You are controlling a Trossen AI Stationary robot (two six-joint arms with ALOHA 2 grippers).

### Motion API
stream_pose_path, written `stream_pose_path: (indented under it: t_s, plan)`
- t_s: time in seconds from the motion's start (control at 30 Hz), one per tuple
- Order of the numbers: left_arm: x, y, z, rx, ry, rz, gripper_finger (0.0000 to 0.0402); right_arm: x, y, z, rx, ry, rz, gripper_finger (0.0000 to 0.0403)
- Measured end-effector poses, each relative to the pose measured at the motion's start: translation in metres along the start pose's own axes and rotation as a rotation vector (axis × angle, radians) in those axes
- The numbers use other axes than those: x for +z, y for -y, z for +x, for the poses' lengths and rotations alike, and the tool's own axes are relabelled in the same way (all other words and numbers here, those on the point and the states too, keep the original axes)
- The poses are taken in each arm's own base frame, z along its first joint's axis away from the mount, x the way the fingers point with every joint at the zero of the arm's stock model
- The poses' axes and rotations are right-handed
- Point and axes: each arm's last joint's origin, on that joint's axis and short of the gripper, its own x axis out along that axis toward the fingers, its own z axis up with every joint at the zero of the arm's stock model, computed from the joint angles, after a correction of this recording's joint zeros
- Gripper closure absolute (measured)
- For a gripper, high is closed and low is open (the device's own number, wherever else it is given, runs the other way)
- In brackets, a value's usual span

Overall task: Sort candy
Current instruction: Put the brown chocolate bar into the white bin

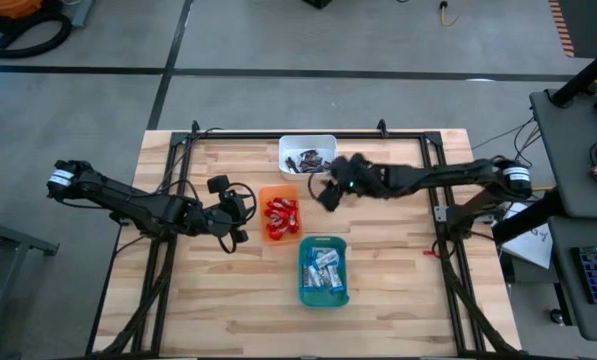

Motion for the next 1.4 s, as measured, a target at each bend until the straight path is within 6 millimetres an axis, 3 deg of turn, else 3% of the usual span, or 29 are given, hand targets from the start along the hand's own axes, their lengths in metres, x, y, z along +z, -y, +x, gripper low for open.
stream_pose_path:
  t_s: [0.3,0.53,1.0,1.4]
  plan:
    - [0.0,0.0,0.0,0.0,0.001,-0.009,0.0272,-0.009,0.077,-0.009,-0.284,-0.293,0.14,0.0243]
    - [0.0,0.0,0.0,0.0,0.001,-0.01,0.0272,-0.023,0.114,0.002,-0.408,-0.495,0.183,0.0233]
    - [0.0,0.0,0.0,0.0,0.001,-0.01,0.0272,-0.056,0.133,0.045,-0.421,-0.81,-0.004,0.0229]
    - [0.0,0.0,0.0,0.0,0.001,-0.01,0.0272,-0.075,0.151,0.068,-0.447,-0.941,-0.067,0.0227]
